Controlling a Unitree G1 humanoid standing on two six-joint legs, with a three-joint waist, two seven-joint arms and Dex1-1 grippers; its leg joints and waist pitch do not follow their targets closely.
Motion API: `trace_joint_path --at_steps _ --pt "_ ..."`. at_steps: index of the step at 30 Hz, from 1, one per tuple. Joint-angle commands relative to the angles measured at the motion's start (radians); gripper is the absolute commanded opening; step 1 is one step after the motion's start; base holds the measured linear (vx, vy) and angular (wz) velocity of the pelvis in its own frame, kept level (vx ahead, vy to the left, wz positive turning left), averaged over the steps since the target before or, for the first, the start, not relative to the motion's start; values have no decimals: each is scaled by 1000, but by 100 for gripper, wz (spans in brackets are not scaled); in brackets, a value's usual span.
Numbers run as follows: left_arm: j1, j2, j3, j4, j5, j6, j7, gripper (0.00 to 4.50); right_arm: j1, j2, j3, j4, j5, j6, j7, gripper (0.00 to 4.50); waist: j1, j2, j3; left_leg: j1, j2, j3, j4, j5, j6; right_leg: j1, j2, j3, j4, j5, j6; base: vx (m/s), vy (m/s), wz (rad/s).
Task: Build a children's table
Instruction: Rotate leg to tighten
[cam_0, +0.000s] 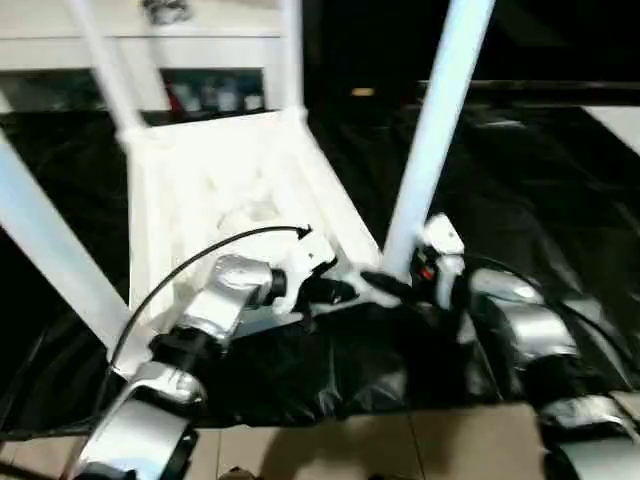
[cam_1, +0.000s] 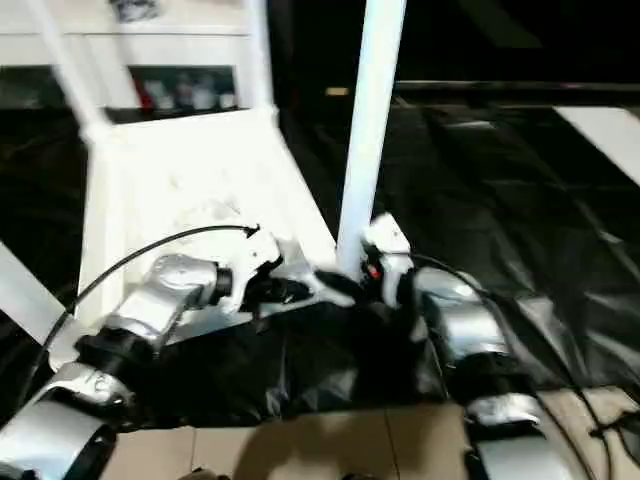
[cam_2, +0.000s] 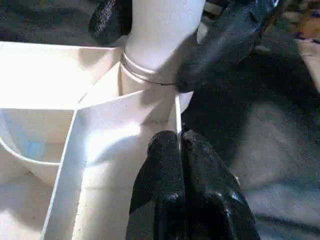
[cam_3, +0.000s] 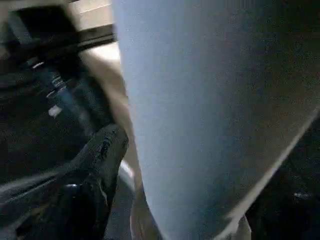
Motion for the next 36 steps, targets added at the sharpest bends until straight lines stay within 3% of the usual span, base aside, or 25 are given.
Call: trace_joint_path --at_steps 1,6,7,10,17,23,28,30,31,33,36 --pt "-2 -15 -17 -65 -55 -27 -76 0 36 -3 82 -16 -2 41 105 335 5 -6 -71 8 24 4 -53 -175 98 56 -44 34 -45 -130 -267 0 0 0" --pt "18 18 -25 -99 -75 -4 -140 0 51 -36 116 -50 6 61 183 321 11 -5 -68 11 26 3 -59 -208 79 54 -43 32 -47 -174 -265 0 0 0" --pt "23 28 -26 -109 -81 7 -155 0 53 -44 137 -44 -18 38 183 312 10 -3 -65 17 27 5 -61 -245 62 48 -43 34 -54 -225 -253 0 0 0" --pt "27 34 -26 -117 -85 11 -163 0 50 -39 145 -26 -38 14 169 292 9 -6 -63 17 25 5 -64 -275 41 48 -45 36 -61 -295 -226 0 0 0" --pt "33 40 -22 -130 -86 26 -173 0 45 -25 133 -43 -8 50 177 241 5 -6 -67 12 23 6 -60 -229 50 50 -43 35 -54 -240 -229 0 0 0" --pt "35 40 -14 -131 -86 37 -145 0 56 -21 123 -52 8 59 173 235 5 -6 -68 13 23 6 -60 -231 52 50 -43 35 -54 -245 -231 0 0 0" --pt "15 -3 14 -86 -44 57 21 0 33 49 61 10 -1 60 -13 235 0 -6 -66 13 22 4 -62 -243 38 49 -45 35 -58 -269 -224 0 0 0" --pt "-8 -43 28 -45 -17 67 138 0 -4 109 28 96 -33 78 -201 233 -15 -9 -60 8 15 -1 -67 -272 12 49 -45 31 -67 -370 -190 0 0 0" --pt "-22 -70 31 -25 -3 76 199 0 -25 145 11 141 -40 93 -295 232 -24 -12 -59 6 10 -5 -68 -295 0 53 -45 26 -74 -454 -155 -52 2 -10" --pt "-31 -87 33 -15 3 83 232 0 -36 166 5 162 -41 103 -339 229 -31 -9 -57 18 9 -5 -63 -320 0 40 -49 27 -91 -532 -126 0 0 0" --pt "-58 -129 37 11 15 108 315 0 -70 222 -12 218 -55 119 -467 226 -44 -9 -54 19 5 -7 -64 -358 4 34 -43 23 -100 -580 -104 0 0 0"
